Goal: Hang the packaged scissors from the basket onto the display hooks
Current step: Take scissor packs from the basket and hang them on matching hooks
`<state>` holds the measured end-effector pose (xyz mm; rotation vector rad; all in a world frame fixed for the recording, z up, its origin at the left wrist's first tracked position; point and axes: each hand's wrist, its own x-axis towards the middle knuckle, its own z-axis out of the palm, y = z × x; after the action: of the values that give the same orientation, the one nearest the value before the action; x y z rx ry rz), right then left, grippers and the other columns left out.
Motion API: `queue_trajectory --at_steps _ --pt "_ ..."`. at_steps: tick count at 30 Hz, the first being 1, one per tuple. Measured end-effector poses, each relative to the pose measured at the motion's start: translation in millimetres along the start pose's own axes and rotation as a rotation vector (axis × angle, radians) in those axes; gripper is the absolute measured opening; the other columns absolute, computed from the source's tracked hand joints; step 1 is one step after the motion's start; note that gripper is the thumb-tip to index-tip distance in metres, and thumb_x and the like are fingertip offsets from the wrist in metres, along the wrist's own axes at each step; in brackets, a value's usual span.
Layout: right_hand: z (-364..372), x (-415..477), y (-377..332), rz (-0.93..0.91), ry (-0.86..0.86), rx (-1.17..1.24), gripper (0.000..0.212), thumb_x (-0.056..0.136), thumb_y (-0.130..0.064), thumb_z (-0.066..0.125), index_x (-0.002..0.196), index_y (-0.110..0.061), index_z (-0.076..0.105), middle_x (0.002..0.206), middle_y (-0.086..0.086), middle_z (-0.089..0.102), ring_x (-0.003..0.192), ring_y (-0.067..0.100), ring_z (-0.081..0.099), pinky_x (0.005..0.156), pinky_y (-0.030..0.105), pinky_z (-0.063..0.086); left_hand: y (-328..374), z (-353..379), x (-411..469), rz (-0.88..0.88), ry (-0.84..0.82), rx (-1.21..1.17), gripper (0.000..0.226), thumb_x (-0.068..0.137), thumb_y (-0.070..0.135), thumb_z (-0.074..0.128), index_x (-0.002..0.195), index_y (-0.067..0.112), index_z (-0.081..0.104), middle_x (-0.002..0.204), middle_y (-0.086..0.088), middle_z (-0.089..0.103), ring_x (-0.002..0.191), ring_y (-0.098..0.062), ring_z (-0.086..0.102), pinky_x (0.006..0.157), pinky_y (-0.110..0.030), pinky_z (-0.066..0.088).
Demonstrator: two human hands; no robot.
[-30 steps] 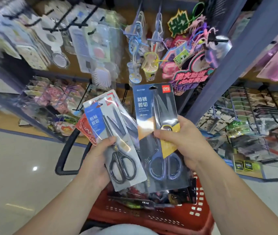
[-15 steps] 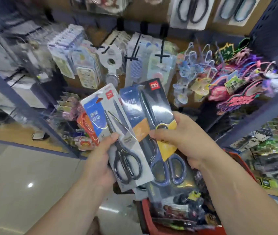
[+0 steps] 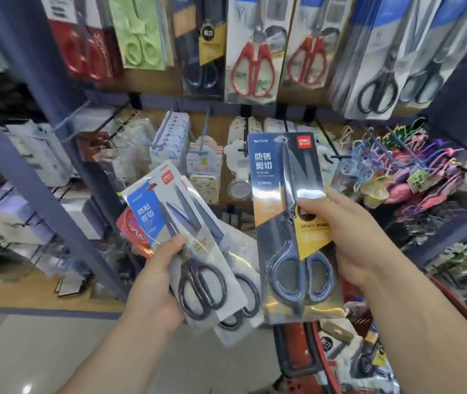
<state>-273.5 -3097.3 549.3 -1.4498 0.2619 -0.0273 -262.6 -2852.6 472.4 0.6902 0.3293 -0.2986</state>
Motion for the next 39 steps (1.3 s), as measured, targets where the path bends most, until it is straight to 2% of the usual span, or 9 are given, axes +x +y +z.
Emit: queue_trajectory --at_steps 3,9,14,16,20,26,30,34,39 --pt "-1 6 -11 -0.055 -0.004 0.028 0.020 0.099 -0.009 0.061 0.113 -0.014 0.073 0.089 0.000 0.075 0.076 0.012 0.070 0.066 0.024 0.057 20 12 5 0.038 -0.029 0.034 0.024 0.077 0.022 0.066 0.094 0.011 0.078 0.086 -0.010 0.080 0.070 -0.024 0.079 0.055 -0.039 0.063" --pt "-1 41 -35 -0.202 -0.116 0.147 0.038 0.080 -0.016 0.067 0.117 -0.020 0.074 0.096 0.004 0.079 0.078 0.016 0.074 0.068 0.027 0.061 65 34 27 0.204 -0.042 0.118 0.039 0.078 0.022 0.066 0.115 0.011 0.072 0.093 -0.007 0.079 0.077 -0.020 0.079 0.063 -0.038 0.065" --pt "27 84 -55 -0.276 -0.238 0.164 0.030 0.079 -0.014 0.066 0.108 -0.016 0.070 0.084 -0.003 0.077 0.070 0.009 0.070 0.065 0.022 0.056 100 40 36 0.358 0.008 0.159 0.017 0.074 0.019 0.067 0.087 0.016 0.077 0.086 -0.006 0.079 0.072 -0.020 0.078 0.060 -0.034 0.063" --pt "42 100 -60 -0.314 -0.280 0.150 0.022 0.086 -0.007 0.065 0.106 -0.015 0.068 0.083 -0.006 0.076 0.069 0.005 0.069 0.063 0.018 0.055 114 42 38 0.399 0.042 0.167 0.023 0.074 0.019 0.068 0.095 0.013 0.078 0.091 -0.008 0.078 0.073 -0.021 0.078 0.061 -0.036 0.064" --pt "61 119 -69 -0.366 -0.301 0.087 0.022 0.101 0.000 0.056 0.113 -0.016 0.066 0.089 -0.007 0.077 0.076 0.005 0.070 0.067 0.019 0.055 138 42 38 0.498 0.107 0.181 0.068 0.074 0.017 0.070 0.140 0.003 0.064 0.123 -0.017 0.073 0.090 -0.026 0.077 0.076 -0.045 0.066" --pt "85 131 -80 -0.565 -0.254 -0.120 0.029 0.103 -0.002 0.057 0.118 -0.026 0.063 0.095 -0.016 0.076 0.084 0.000 0.068 0.071 0.017 0.053 164 32 53 0.450 0.050 0.118 0.064 0.079 0.020 0.068 0.142 0.006 0.064 0.126 -0.019 0.074 0.100 -0.033 0.078 0.074 -0.047 0.065" --pt "112 133 -96 -0.617 -0.209 -0.142 0.024 0.104 -0.009 0.059 0.120 -0.027 0.063 0.098 -0.013 0.075 0.088 0.005 0.069 0.076 0.025 0.055 183 39 66 0.450 -0.024 0.126 0.032 0.092 0.014 0.060 0.122 0.011 0.072 0.107 -0.012 0.080 0.084 -0.026 0.080 0.064 -0.041 0.065" --pt "134 137 -115 -0.663 -0.182 -0.114 0.020 0.105 -0.009 0.058 0.119 -0.023 0.060 0.092 -0.016 0.074 0.086 0.001 0.068 0.074 0.020 0.055 197 45 79 0.437 -0.062 0.154 0.063 0.082 0.018 0.067 0.144 0.006 0.061 0.121 -0.012 0.075 0.095 -0.025 0.078 0.078 -0.044 0.065" --pt "153 145 -126 -0.676 -0.132 -0.109 0.014 0.106 -0.011 0.059 0.111 -0.024 0.060 0.092 -0.015 0.074 0.091 0.003 0.069 0.082 0.021 0.055 204 46 89 0.413 -0.147 0.143 0.064 0.079 0.016 0.067 0.142 0.008 0.063 0.109 -0.010 0.078 0.085 -0.023 0.079 0.067 -0.038 0.065"
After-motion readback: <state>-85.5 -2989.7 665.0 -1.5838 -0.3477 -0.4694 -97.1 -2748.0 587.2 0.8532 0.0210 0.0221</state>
